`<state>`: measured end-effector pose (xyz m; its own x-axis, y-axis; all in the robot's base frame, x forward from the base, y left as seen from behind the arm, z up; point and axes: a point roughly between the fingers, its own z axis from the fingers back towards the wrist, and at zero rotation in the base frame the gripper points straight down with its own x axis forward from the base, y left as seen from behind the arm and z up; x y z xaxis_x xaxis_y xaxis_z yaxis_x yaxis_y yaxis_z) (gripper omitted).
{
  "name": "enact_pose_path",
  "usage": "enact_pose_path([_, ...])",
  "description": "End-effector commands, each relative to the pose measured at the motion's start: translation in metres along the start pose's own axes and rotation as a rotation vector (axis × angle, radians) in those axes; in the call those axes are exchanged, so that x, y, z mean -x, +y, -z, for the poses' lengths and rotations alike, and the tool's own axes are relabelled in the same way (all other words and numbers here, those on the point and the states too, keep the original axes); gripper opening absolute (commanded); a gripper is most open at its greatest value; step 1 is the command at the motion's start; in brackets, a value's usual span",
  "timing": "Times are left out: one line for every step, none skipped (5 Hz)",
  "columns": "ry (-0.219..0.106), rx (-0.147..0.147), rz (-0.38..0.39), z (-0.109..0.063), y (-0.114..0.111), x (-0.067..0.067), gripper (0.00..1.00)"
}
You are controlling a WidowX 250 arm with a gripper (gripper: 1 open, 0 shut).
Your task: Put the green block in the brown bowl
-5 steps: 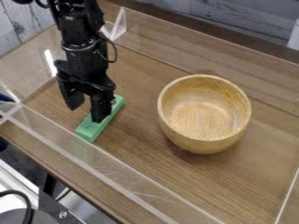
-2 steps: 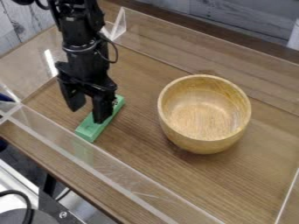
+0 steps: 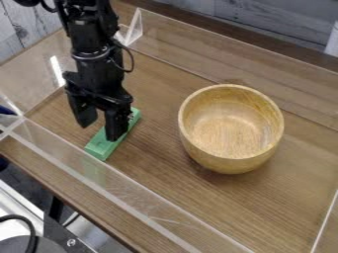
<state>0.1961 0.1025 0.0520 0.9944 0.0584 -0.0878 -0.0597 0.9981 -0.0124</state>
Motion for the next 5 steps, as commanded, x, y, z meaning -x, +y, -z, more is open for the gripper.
enact_pose_path([-0.031,-0.008,-0.012,-0.009,0.004,-0.005,1.0])
enact_pose_path([-0.032,-0.004,-0.016,-0.01,0.004,-0.006,1.0])
enact_pose_path([-0.032,0.0,-0.02,-0.011,0.004,-0.006,1.0])
enact_pose_path([-0.023,-0.001,-0.021,-0.003,0.004,-0.008,1.0])
enact_pose_path([-0.016,0.0,-0.027,0.003,0.005,-0.009,0.0])
